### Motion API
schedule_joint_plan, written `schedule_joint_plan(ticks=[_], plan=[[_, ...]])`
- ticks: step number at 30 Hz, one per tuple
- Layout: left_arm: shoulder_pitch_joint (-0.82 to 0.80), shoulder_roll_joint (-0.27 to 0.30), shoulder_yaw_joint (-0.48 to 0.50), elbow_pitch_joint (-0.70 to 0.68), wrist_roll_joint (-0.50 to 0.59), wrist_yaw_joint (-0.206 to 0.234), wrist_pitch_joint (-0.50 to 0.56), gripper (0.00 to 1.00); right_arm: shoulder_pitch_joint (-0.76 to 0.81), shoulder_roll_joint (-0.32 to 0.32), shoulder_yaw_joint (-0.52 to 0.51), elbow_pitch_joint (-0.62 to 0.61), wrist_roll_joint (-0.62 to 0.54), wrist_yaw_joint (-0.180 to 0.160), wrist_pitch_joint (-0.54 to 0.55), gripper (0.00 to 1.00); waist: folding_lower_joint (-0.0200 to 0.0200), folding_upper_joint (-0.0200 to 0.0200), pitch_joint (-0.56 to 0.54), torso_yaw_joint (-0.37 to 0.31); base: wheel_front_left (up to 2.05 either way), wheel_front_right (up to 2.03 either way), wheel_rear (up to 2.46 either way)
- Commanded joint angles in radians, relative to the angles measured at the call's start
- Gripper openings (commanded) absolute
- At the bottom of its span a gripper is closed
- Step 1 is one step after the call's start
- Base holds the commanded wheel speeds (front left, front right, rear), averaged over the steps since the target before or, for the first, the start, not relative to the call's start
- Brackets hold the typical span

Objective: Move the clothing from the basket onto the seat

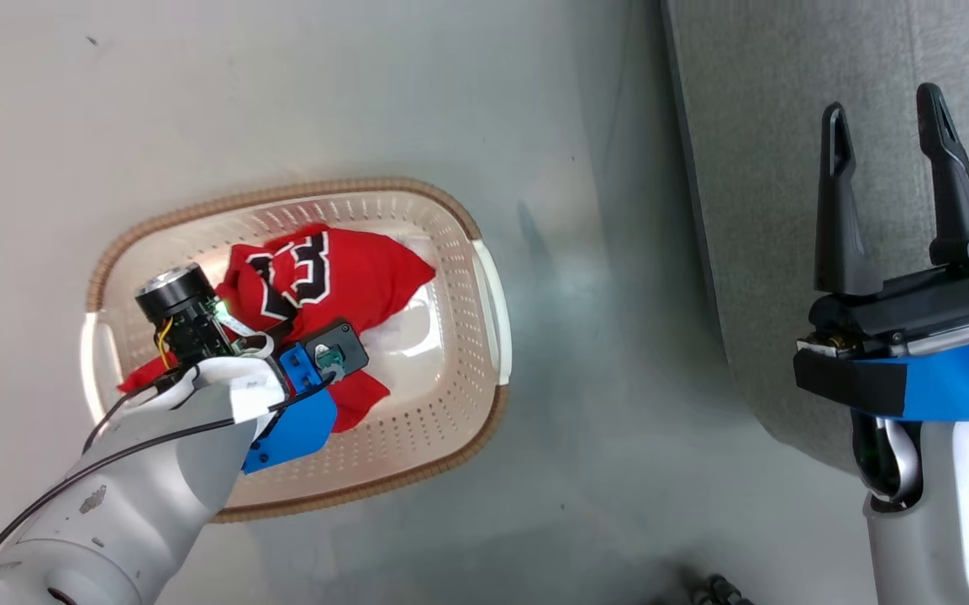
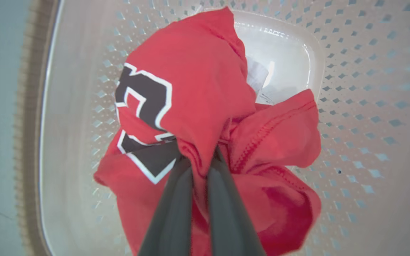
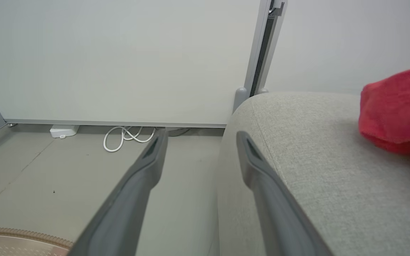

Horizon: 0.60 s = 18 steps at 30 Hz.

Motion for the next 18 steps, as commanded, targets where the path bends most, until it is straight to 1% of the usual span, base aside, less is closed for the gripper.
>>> schedule_joint_plan(ticks=[1, 11, 18], plan=[[0.010, 0.001, -0.003, -0.011, -0.017, 0.000, -0.015, 0.00, 0.014, 0.001, -0.003, 0.005, -0.004, 0.000, -0.004, 1.00, 0.0000, 0.0000, -0.048, 0.020, 0.00, 0.00, 0.00], [0.009, -0.025, -0.002, -0.095, -0.209, 0.000, -0.118, 0.00, 0.065, 0.001, -0.018, 0.050, -0.037, 0.000, -0.004, 1.00, 0.0000, 0.0000, -0.221, 0.069, 0.00, 0.00, 0.00], [0.025, -0.044, 0.001, -0.109, -0.304, 0.000, -0.183, 0.00, 0.114, 0.001, -0.029, 0.079, -0.049, 0.000, -0.004, 1.00, 0.0000, 0.0000, -0.346, 0.093, 0.00, 0.00, 0.00]])
